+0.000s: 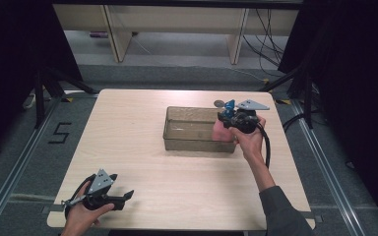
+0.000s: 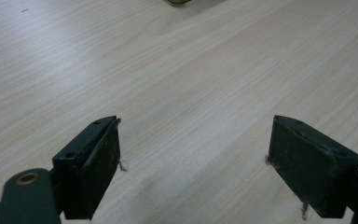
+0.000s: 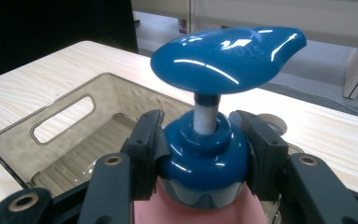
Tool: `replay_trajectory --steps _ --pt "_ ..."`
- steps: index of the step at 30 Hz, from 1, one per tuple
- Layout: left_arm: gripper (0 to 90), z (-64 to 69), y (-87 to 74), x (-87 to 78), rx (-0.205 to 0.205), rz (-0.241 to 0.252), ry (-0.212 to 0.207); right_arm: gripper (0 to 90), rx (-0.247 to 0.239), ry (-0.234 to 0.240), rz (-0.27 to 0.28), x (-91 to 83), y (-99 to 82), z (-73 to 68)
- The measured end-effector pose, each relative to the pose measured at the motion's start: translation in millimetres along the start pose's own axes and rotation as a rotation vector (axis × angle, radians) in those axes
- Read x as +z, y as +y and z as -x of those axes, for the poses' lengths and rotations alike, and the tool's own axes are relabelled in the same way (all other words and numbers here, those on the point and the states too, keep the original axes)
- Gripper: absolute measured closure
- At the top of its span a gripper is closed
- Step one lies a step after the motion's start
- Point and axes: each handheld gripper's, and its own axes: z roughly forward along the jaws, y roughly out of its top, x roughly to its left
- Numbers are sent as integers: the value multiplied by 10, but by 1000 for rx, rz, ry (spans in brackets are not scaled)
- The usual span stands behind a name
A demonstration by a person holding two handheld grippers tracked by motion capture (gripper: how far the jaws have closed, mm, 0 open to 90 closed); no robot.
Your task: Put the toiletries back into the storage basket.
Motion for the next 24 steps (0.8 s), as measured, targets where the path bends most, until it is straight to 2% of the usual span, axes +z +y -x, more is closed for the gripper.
replay_trajectory --steps 2,3,4,5,10,11,12,13,15,16,17,18,19,20,21,23,24 --pt "164 -5 8 0 2 -1 -3 534 10 2 7 -2 -13 1" --pt "164 -43 20 -5 53 -14 9 534 11 -1 6 -4 -16 -5" --pt "164 -19 11 1 24 -4 4 534 -14 -3 5 -7 -17 15" --pt "165 -18 5 -12 28 -26 -4 534 9 -4 -3 -13 -29 -6" --pt "164 -14 6 -3 21 -7 1 534 -5 2 -4 2 -49 2" --pt "164 -16 6 -13 26 -19 1 534 -6 4 -8 5 -54 7" --pt "164 -15 7 -8 20 -15 2 534 15 -9 1 12 -69 -13" --pt "165 -29 13 -9 34 -20 2 534 12 -2 -13 3 -71 -5" --pt "165 -17 11 -10 23 -15 -1 534 -7 12 -14 12 -75 18" --pt "165 -12 8 -12 18 -13 -2 534 4 4 -16 7 -82 13" --pt "165 -12 9 -11 16 -11 -3 534 -14 0 -15 4 -84 25" --pt "164 -16 13 -12 18 -13 -2 534 14 3 -17 3 -93 2" --pt "165 -22 16 -10 26 -15 -2 534 13 7 -14 7 -96 5" --pt "164 -21 15 -10 25 -16 -2 534 -9 -6 -7 8 -100 19" --pt "164 -15 8 -8 23 -11 -5 534 -16 6 -7 11 -100 29" --pt "164 -16 10 -13 25 -18 -5 534 -33 -12 -10 2 -106 36" --pt "164 -20 16 -10 26 -17 -2 534 -30 -6 -7 3 -110 34"
